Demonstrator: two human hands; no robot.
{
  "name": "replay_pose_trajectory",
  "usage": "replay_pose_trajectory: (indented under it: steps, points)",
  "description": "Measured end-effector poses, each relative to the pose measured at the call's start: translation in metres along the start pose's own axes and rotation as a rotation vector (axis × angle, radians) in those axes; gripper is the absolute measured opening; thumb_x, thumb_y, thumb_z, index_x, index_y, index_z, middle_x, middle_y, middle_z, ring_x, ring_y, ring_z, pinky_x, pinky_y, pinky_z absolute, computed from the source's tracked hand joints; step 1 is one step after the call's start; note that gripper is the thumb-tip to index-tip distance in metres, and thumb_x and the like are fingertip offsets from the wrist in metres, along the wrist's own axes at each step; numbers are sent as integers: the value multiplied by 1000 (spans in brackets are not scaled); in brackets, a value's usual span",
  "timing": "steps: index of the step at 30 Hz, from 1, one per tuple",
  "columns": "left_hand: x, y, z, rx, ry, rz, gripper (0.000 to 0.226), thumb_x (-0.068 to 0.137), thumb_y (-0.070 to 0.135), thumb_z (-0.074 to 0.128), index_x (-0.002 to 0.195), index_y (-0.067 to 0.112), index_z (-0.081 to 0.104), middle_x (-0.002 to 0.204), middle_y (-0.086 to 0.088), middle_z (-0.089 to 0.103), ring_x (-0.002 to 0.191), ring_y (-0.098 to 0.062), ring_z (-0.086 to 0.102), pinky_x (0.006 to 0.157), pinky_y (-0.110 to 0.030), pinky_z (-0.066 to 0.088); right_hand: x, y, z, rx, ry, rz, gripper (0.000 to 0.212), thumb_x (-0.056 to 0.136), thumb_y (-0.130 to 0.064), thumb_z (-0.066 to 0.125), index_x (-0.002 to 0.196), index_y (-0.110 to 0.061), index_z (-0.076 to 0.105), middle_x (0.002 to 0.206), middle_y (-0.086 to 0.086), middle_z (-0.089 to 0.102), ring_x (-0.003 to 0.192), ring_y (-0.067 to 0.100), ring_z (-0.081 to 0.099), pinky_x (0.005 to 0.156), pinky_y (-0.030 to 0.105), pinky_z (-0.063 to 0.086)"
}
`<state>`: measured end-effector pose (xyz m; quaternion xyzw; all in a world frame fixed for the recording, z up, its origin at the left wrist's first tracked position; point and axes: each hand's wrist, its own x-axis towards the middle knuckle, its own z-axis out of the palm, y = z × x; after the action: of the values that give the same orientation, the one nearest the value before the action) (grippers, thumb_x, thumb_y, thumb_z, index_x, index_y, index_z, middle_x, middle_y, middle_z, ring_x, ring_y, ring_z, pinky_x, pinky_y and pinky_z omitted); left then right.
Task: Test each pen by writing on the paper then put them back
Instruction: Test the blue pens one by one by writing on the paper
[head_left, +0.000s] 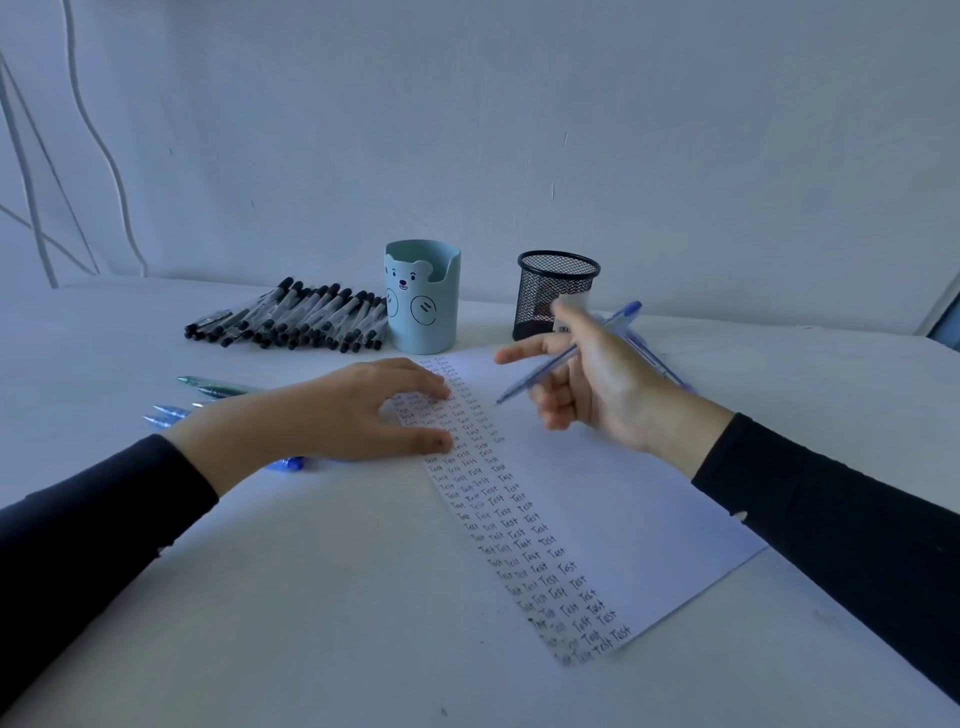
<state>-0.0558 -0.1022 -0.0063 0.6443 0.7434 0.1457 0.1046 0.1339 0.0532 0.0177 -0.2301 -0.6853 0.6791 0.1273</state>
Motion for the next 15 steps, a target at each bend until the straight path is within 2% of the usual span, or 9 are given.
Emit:
replay_pose_trajectory:
  steps: [2,4,6,9,12,15]
  points:
    - [0,0,0,6,-4,-3,74,69,75,54,135,41,48,142,23,41,129,3,38,112,-21,25,-1,3,6,-42,-25,5,43,104,-30,32,122,-3,60,85,14,71,62,20,64,53,26,53]
    - [0,1,0,4,-8,-3,74,70,75,55,135,41,48,142,23,41,128,3,38,111,-20,25,-1,8,12,-109,-41,-26,31,101,-21,41,112,-6,66,96,12,72,70,17,62,60,26,53]
    - [0,1,-1,1,-8,-3,75,70,75,54,135,40,48,143,23,40,129,2,38,112,-21,25,-3,11,17,-308,42,-118,22,97,-24,56,90,-10,71,80,2,74,59,10,56,55,21,46]
    - [0,1,-1,3,-14,-5,73,72,73,55,137,40,47,144,22,39,128,2,37,109,-19,23,-5,17,23,-450,157,-228,32,89,-28,70,67,-7,62,50,-6,63,41,3,48,44,14,38]
    - [0,2,0,1,-8,4,70,73,70,57,136,40,47,143,23,40,123,7,36,105,-15,22,-3,25,26,-506,218,-283,38,89,-16,68,55,-7,54,44,-4,57,38,7,43,42,17,36]
    - [0,1,0,-8,-1,4,70,73,70,57,135,39,49,142,23,41,121,8,36,104,-13,21,-1,30,29,-515,226,-319,38,87,-10,66,53,-7,51,46,1,56,37,7,42,42,16,35]
